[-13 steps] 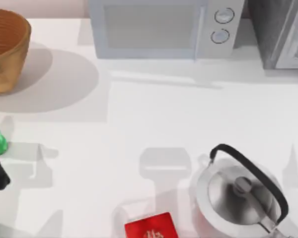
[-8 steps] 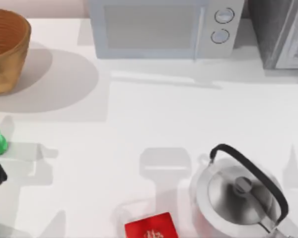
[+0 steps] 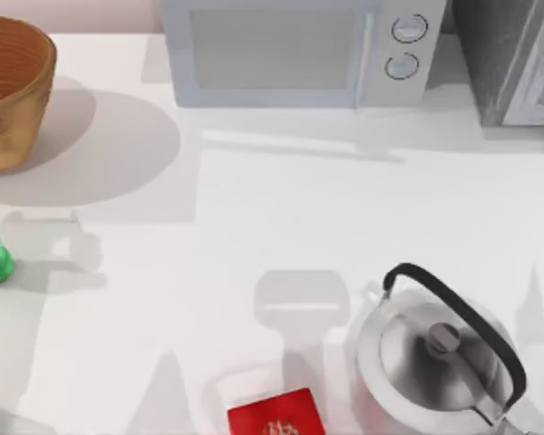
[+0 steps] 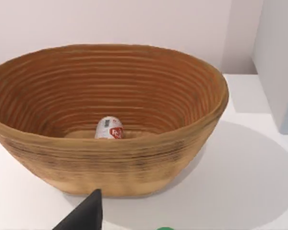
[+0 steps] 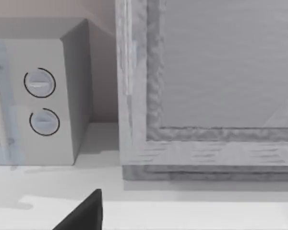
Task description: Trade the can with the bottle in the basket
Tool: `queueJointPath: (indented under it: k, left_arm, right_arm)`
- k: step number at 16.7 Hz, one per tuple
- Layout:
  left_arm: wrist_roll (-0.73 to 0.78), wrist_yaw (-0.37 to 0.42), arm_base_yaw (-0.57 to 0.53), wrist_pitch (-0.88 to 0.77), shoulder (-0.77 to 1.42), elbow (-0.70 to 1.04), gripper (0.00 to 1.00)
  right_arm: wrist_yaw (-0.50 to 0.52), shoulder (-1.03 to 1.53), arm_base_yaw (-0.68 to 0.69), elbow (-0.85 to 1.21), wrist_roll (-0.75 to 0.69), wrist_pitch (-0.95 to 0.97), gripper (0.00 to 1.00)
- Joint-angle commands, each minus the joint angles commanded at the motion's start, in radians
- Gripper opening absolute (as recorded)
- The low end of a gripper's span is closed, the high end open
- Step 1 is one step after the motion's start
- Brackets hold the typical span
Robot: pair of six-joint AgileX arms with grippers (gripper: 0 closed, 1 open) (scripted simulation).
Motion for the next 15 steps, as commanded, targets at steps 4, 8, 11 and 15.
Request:
queueJointPath:
  k: [4, 8, 11, 15]
  left_arm:
    - [0.027, 0.023, 0.025, -0.207, 0.412, 0.391, 1.0]
    - [0.063, 0.046, 0.056, -0.431, 0.848, 0.806, 1.0]
    - [0.094, 0.06, 0.08, -0.594, 1.163, 1.107, 1.0]
    - [0.138, 0.073, 0.111, -0.785, 1.527, 1.453, 1.0]
  right_arm:
    - [0.0, 0.0, 0.0, 0.0, 0.0, 0.0, 1.0]
    - [0.0, 0.0, 0.0, 0.0, 0.0, 0.0, 1.0]
    - [0.0, 0.0, 0.0, 0.0, 0.0, 0.0, 1.0]
    - [0.0, 0.0, 0.0, 0.0, 0.0, 0.0, 1.0]
